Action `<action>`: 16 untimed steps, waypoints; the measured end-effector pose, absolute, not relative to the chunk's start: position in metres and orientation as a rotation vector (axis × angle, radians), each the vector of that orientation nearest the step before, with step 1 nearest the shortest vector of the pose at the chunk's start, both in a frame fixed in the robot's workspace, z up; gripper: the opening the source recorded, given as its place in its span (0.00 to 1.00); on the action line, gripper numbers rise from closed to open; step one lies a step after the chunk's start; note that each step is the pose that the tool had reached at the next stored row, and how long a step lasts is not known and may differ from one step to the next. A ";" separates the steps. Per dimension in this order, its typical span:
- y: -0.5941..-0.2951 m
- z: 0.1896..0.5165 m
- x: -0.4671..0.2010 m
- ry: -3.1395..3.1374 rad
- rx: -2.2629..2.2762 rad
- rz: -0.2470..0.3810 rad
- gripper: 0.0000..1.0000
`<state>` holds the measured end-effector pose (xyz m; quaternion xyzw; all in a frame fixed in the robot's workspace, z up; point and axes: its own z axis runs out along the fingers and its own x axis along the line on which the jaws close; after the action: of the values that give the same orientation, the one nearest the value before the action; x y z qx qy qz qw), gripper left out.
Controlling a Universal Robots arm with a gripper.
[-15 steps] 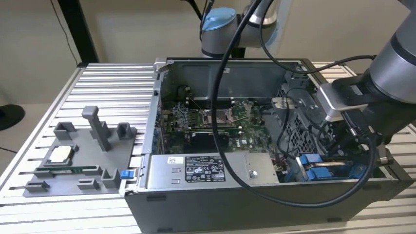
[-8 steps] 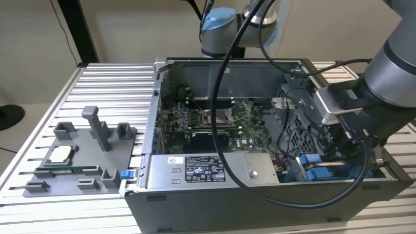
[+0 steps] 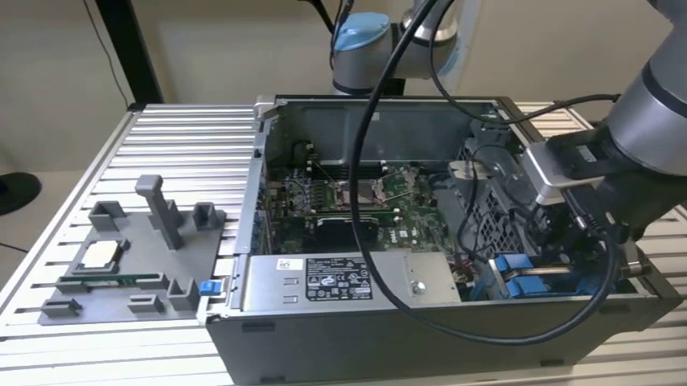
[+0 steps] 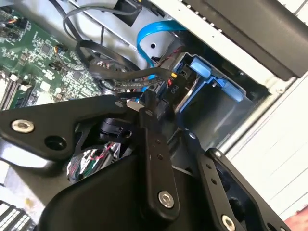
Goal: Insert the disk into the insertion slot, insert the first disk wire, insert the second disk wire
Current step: 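Insert the second disk wire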
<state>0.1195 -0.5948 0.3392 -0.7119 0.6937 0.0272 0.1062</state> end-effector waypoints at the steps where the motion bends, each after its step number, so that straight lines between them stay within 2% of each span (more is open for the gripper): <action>1: -0.595 0.344 0.119 2.043 -2.097 0.081 1.00; 9: -0.595 0.380 0.119 2.044 -2.097 0.081 1.00; 16: -0.595 0.383 0.119 2.044 -2.097 0.081 1.00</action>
<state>0.1195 -0.5948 0.3832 -0.7119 0.6937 0.0275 0.1059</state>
